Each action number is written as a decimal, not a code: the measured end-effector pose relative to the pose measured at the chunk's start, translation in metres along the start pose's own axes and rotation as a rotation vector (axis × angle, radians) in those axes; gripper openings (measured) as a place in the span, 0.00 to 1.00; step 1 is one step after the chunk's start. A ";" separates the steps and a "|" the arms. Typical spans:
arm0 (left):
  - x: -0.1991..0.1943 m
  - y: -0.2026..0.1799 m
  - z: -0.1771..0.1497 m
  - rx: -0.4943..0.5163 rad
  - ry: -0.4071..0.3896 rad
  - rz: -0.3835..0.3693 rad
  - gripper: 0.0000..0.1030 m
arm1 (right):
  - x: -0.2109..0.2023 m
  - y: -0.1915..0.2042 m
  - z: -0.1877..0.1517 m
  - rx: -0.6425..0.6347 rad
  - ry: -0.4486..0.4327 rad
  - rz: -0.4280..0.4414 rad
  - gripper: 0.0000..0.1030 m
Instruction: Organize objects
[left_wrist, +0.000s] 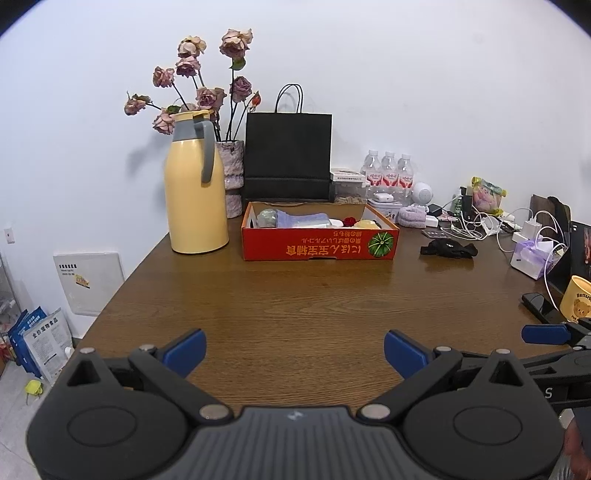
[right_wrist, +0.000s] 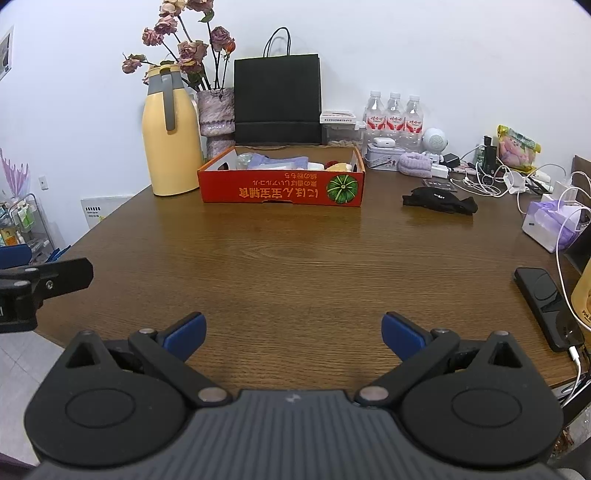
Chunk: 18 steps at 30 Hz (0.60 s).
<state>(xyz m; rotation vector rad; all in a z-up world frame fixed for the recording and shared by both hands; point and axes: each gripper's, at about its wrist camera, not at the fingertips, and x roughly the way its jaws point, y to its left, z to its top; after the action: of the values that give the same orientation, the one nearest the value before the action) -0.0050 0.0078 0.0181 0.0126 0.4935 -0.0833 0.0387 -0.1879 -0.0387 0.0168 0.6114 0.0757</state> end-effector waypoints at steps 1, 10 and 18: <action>0.000 0.000 0.000 0.001 0.000 0.000 1.00 | 0.000 0.000 0.000 -0.004 0.002 0.001 1.00; 0.003 0.001 0.001 -0.004 0.010 0.002 1.00 | -0.002 -0.003 0.000 -0.001 -0.003 0.001 1.00; 0.004 0.001 0.000 -0.014 0.018 -0.015 1.00 | -0.001 -0.002 0.000 -0.001 0.000 0.007 1.00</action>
<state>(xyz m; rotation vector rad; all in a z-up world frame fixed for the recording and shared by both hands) -0.0013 0.0087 0.0160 -0.0037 0.5125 -0.0944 0.0384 -0.1898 -0.0382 0.0181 0.6109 0.0824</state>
